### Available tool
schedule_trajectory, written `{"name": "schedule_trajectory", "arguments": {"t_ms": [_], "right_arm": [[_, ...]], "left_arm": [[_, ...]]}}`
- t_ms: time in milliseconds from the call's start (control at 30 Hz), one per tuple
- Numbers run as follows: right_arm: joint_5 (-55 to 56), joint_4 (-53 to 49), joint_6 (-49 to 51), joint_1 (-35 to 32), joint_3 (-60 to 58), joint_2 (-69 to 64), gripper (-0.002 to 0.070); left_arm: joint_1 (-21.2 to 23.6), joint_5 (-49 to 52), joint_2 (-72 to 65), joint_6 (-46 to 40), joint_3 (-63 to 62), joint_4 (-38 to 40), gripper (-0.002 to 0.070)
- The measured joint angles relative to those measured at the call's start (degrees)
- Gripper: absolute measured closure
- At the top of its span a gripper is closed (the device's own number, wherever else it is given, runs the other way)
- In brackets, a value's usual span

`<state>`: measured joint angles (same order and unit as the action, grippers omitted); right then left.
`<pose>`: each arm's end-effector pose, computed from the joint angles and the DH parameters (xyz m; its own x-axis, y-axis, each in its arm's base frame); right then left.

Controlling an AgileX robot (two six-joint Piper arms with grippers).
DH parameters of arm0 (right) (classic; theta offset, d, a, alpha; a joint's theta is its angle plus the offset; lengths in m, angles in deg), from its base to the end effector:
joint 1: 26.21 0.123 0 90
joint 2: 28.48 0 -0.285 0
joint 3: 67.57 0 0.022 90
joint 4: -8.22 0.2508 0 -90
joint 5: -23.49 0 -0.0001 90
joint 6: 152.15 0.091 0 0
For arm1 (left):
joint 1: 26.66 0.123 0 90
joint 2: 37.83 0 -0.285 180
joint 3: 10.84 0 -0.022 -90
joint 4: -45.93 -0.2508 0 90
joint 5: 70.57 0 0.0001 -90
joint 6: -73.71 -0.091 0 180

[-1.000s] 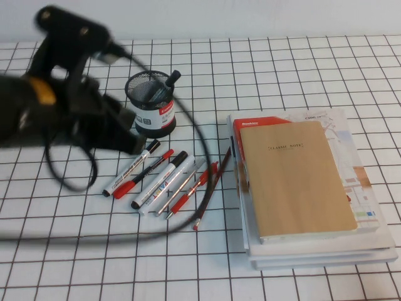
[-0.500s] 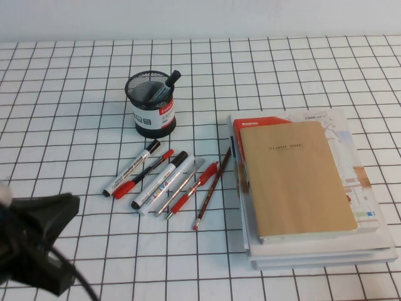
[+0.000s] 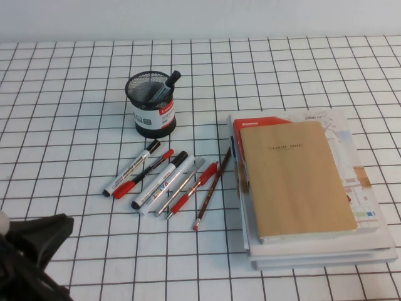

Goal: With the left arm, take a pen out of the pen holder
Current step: 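Take a marker out of the pen holder and lay it on the table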

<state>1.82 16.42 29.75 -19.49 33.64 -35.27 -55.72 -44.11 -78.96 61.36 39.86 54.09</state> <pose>0.0513 0.0109 0.1712 -0.3148 0.1293 -0.9403 -0.1164 0.9779 0.1735 0.0993 -0.0618 0.2816 -0.3627 0.3018 -0.8817 0.5676 0.8219 0.0478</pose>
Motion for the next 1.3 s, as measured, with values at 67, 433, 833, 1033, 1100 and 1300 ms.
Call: {"name": "schedule_trajectory", "arguments": {"t_ms": [67, 433, 833, 1033, 1100, 1300], "right_arm": [[0.00, 0.00, 0.00, 0.00, 0.00, 0.00, 0.0691], [0.00, 0.00, 0.00, 0.00, 0.00, 0.00, 0.0691], [0.00, 0.00, 0.00, 0.00, 0.00, 0.00, 0.0691], [0.00, 0.00, 0.00, 0.00, 0.00, 0.00, 0.0691], [0.00, 0.00, 0.00, 0.00, 0.00, 0.00, 0.0691], [0.00, 0.00, 0.00, 0.00, 0.00, 0.00, 0.0691]], "left_arm": [[0.54, -2.18, 1.48, 0.00, 1.98, -0.62, 0.0675], [18.44, -9.73, 24.77, 0.00, 16.07, -1.15, 0.0675], [25.15, -14.15, 33.86, 0.00, 24.91, -3.48, 0.0675], [25.15, -19.24, 33.86, 0.14, 27.90, -2.39, 0.0675], [25.15, -19.32, 33.99, 0.27, 27.90, -2.01, 0.0675], [25.23, -16.51, 33.99, 0.26, 27.90, -1.90, 0.0675]]}}
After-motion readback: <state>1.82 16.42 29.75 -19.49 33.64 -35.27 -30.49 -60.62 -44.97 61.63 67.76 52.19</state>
